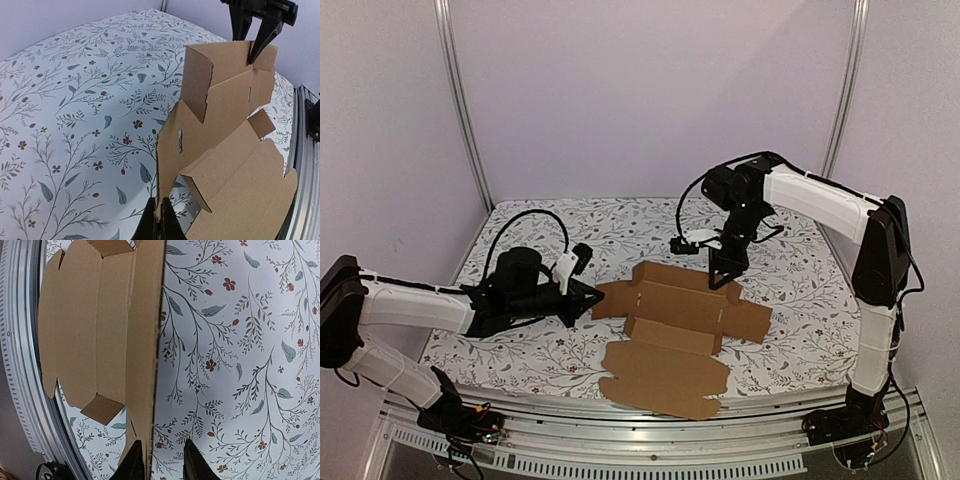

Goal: Fold the paper box

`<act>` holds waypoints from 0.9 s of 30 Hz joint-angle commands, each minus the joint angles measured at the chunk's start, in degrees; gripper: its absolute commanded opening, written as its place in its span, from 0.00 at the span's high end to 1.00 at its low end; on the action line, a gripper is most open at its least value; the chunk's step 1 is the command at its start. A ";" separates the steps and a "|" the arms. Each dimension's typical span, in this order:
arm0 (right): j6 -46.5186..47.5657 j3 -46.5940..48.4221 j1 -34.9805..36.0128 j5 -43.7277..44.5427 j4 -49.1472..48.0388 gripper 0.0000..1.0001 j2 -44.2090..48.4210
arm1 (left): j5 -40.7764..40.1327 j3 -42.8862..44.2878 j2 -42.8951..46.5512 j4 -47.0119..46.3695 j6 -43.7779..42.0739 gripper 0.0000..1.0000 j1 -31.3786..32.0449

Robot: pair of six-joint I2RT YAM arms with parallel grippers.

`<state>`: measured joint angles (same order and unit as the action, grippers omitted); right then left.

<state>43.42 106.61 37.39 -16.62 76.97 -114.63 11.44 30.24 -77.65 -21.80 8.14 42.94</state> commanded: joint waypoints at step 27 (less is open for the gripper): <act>-2.73 1.36 0.56 1.37 0.58 1.00 0.45 | -1.37 -0.72 -0.13 -1.65 0.66 0.89 -0.40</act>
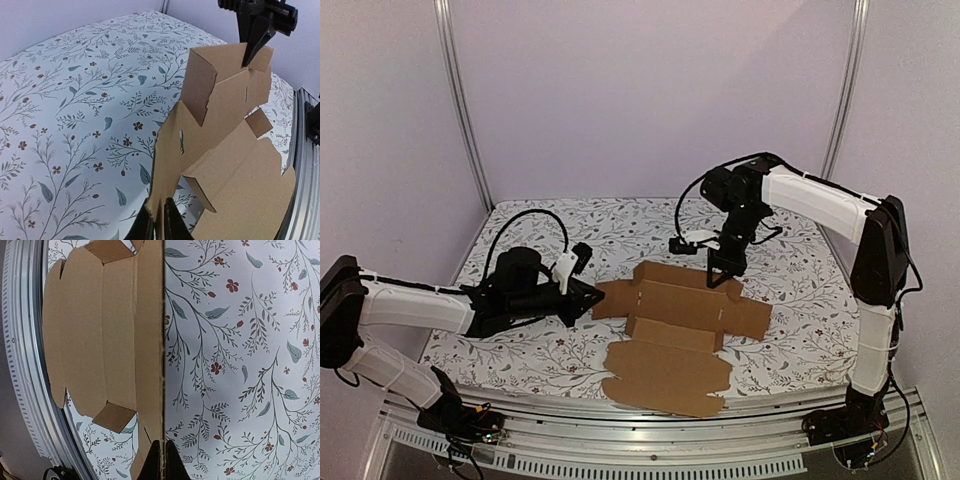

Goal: Fold the paper box

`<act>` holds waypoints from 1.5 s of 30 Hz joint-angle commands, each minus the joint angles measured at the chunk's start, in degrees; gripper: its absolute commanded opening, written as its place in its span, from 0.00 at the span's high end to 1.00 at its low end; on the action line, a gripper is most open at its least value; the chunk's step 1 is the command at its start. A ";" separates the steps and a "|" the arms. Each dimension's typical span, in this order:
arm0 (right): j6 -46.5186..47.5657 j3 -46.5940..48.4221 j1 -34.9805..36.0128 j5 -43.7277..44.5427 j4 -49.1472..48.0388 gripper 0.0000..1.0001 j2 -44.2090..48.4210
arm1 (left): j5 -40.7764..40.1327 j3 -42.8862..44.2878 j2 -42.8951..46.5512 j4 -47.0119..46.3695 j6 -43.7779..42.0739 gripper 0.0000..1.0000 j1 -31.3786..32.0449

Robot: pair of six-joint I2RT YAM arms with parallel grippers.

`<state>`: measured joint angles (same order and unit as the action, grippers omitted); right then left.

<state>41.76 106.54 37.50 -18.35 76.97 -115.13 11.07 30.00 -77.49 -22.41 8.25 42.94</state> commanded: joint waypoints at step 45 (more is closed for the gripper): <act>21.90 -47.73 6.77 46.94 -89.33 1.00 12.80 | 12.13 12.75 -34.37 -23.55 13.95 0.62 -14.99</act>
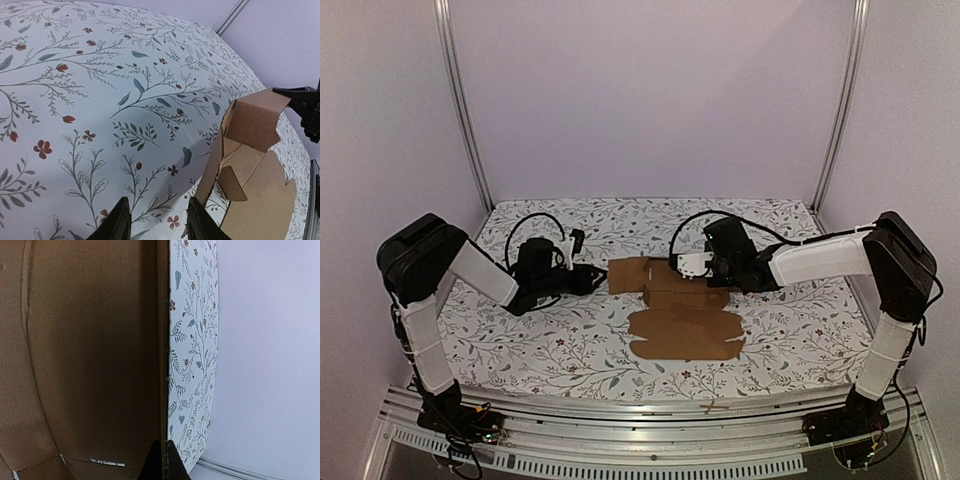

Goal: Fold the paper box

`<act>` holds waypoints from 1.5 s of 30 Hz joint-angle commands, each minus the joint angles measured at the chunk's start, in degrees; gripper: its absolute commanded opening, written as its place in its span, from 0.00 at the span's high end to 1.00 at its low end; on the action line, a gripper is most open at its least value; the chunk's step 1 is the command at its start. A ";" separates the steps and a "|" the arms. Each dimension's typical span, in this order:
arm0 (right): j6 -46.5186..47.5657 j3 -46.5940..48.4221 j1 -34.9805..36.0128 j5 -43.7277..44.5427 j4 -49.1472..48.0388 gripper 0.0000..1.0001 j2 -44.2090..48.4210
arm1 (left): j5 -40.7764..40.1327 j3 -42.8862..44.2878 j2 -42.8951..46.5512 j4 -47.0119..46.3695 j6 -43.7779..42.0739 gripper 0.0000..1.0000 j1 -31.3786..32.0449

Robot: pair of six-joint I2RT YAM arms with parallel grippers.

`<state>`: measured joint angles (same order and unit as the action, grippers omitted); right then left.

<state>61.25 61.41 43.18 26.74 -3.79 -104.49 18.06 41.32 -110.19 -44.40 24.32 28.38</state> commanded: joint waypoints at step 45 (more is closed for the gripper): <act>13.76 -19.75 8.91 10.26 -35.17 1.00 0.36 | 16.94 12.08 -2.53 17.22 -21.71 0.47 9.39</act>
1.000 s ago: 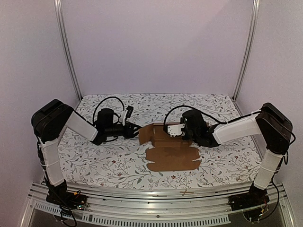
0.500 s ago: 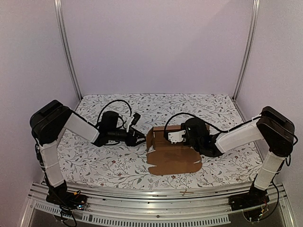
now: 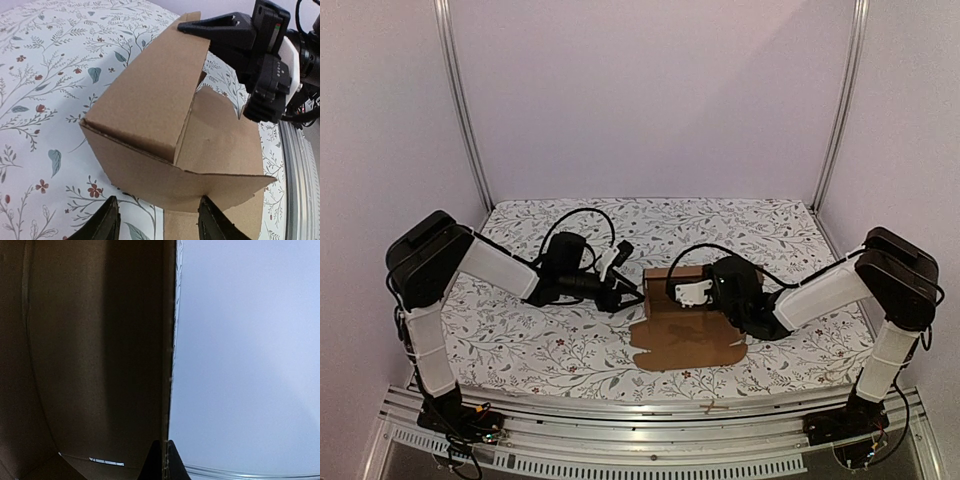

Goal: Fold the paper box

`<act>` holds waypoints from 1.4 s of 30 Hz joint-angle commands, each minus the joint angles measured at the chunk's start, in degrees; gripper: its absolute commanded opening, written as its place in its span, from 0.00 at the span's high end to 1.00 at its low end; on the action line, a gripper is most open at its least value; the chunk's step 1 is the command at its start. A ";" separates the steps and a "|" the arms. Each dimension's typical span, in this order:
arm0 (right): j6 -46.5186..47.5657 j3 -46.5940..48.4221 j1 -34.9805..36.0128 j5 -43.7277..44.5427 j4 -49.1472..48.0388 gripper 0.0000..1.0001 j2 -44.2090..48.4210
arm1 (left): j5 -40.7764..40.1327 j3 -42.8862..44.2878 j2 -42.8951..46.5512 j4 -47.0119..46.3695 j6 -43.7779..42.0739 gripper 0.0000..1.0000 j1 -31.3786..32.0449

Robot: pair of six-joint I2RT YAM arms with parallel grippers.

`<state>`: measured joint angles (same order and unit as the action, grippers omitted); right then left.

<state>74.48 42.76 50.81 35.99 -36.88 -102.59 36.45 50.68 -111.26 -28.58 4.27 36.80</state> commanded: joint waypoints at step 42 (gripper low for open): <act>1.95 -2.85 3.92 10.16 -18.05 1.00 -8.69 | -29.94 0.10 -3.68 -13.24 0.09 0.49 9.64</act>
<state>77.21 38.83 53.69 45.04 -54.59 -109.30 11.64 52.31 -115.11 -38.59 2.74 45.32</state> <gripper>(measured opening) 0.005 0.540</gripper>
